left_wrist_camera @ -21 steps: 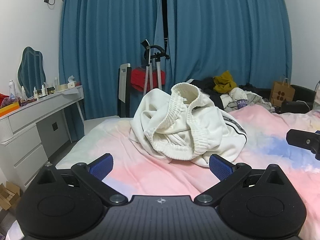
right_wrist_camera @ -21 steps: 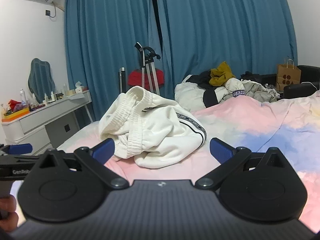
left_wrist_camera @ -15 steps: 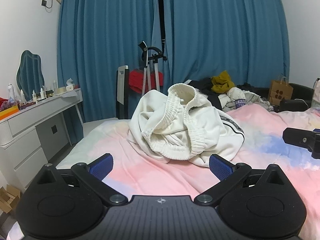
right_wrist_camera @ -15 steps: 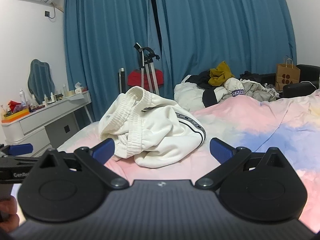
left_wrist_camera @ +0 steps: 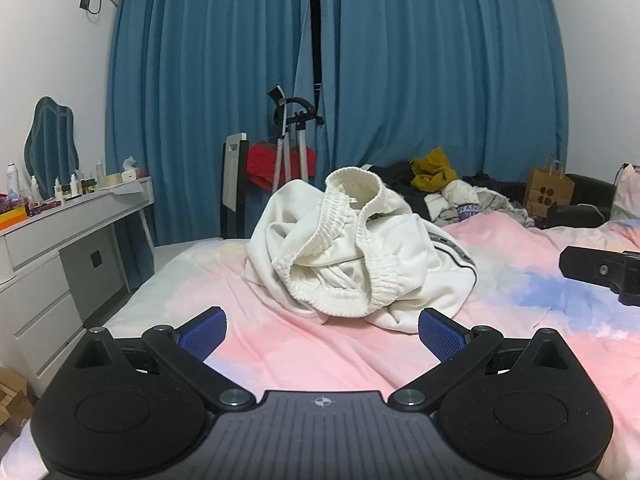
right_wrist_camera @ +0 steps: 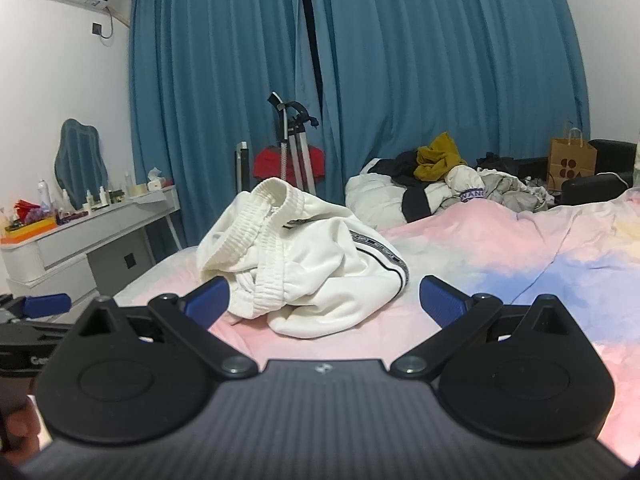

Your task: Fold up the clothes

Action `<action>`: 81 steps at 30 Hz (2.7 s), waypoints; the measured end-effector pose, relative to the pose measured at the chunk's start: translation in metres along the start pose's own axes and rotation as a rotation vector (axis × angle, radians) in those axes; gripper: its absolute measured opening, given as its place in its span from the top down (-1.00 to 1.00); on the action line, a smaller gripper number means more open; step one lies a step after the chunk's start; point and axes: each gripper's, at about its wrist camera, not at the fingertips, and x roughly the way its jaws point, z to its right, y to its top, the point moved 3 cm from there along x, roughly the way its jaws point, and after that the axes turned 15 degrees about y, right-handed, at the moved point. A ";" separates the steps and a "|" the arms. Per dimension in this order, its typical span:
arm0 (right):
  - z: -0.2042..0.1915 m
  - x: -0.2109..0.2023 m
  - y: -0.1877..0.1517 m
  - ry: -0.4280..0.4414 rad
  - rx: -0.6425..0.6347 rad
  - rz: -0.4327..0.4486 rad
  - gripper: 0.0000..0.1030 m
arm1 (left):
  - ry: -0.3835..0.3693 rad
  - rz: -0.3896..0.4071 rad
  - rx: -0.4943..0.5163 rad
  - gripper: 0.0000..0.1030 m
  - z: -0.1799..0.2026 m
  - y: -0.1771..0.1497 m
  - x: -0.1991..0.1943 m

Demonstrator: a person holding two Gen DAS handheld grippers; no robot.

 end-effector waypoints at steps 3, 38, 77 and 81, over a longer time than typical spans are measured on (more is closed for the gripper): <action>0.003 0.000 0.000 -0.011 0.012 0.003 -1.00 | -0.020 0.011 0.003 -1.00 0.004 -0.003 0.000; 0.077 0.043 -0.045 0.009 0.325 -0.119 -1.00 | -0.288 -0.170 -0.382 -0.91 0.074 0.086 0.262; 0.068 -0.003 -0.018 -0.011 0.183 0.081 -1.00 | -0.507 -0.247 -0.066 0.75 0.099 -0.003 0.053; 0.057 0.005 -0.024 0.020 0.132 0.017 -1.00 | -0.480 -0.334 -0.084 0.65 0.086 -0.042 0.066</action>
